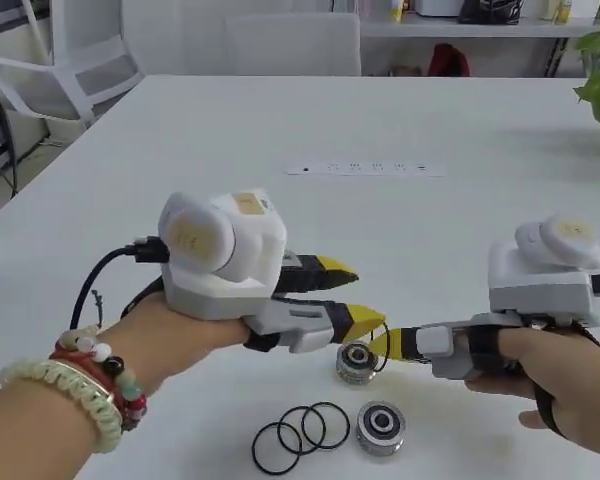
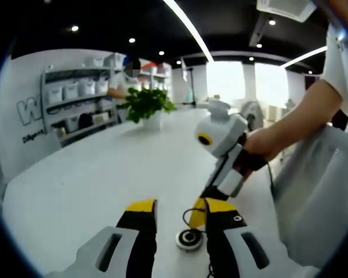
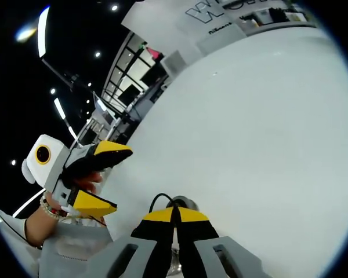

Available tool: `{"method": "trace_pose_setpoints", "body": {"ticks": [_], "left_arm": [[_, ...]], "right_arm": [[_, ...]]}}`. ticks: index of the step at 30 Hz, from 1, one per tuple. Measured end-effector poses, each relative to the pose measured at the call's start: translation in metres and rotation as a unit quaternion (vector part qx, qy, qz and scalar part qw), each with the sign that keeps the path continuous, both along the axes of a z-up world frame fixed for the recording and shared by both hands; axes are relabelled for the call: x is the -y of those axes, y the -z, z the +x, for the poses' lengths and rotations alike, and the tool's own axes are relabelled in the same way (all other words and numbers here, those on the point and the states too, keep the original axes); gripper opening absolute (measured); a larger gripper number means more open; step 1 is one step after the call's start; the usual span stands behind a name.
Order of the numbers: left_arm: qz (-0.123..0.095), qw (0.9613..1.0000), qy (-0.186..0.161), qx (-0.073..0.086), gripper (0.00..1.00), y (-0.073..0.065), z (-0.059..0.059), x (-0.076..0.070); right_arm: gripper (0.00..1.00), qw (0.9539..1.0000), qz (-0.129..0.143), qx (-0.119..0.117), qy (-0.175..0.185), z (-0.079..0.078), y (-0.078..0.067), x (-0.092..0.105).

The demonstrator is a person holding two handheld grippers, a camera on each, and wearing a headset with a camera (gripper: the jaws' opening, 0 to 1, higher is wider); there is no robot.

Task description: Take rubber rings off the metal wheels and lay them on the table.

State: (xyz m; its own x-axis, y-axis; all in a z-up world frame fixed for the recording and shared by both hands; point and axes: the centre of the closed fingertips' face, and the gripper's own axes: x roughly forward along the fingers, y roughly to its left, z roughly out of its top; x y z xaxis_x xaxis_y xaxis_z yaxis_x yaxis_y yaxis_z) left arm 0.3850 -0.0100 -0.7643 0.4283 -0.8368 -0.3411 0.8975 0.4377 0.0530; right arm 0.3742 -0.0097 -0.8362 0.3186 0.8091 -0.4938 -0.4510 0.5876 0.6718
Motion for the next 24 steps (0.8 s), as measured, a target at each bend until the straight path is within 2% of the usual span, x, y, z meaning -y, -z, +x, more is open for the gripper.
{"method": "trace_pose_setpoints", "body": {"ticks": [6,9,13,15,18,21,24], "left_arm": [[0.005,0.9998,0.020,0.004,0.41,-0.011,-0.006,0.003],[0.018,0.9994,0.027,0.011,0.44,-0.017,-0.007,0.003],[0.014,0.9993,0.029,0.018,0.49,-0.034,-0.010,0.001],[0.009,0.9993,0.030,0.019,0.51,-0.043,-0.015,-0.002],[0.009,0.9991,0.024,0.034,0.53,-0.055,-0.019,-0.010],[0.011,0.9990,0.017,0.039,0.56,-0.063,-0.024,-0.021],[0.022,0.9985,0.011,0.048,0.57,-0.069,-0.032,-0.034]], "right_arm": [[0.00,0.9999,0.010,0.005,0.011,0.004,-0.008,0.002],[0.00,0.9997,0.014,0.015,0.013,0.006,-0.015,0.002],[0.00,0.9992,0.023,0.030,0.011,0.007,-0.025,0.000],[0.00,0.9991,0.027,0.032,0.012,0.008,-0.027,-0.001],[0.00,0.9990,0.029,0.032,0.008,0.007,-0.028,-0.004],[0.00,0.9988,0.034,0.035,0.002,0.005,-0.033,-0.008],[0.00,0.9984,0.041,0.040,-0.005,0.002,-0.038,-0.012]]}}
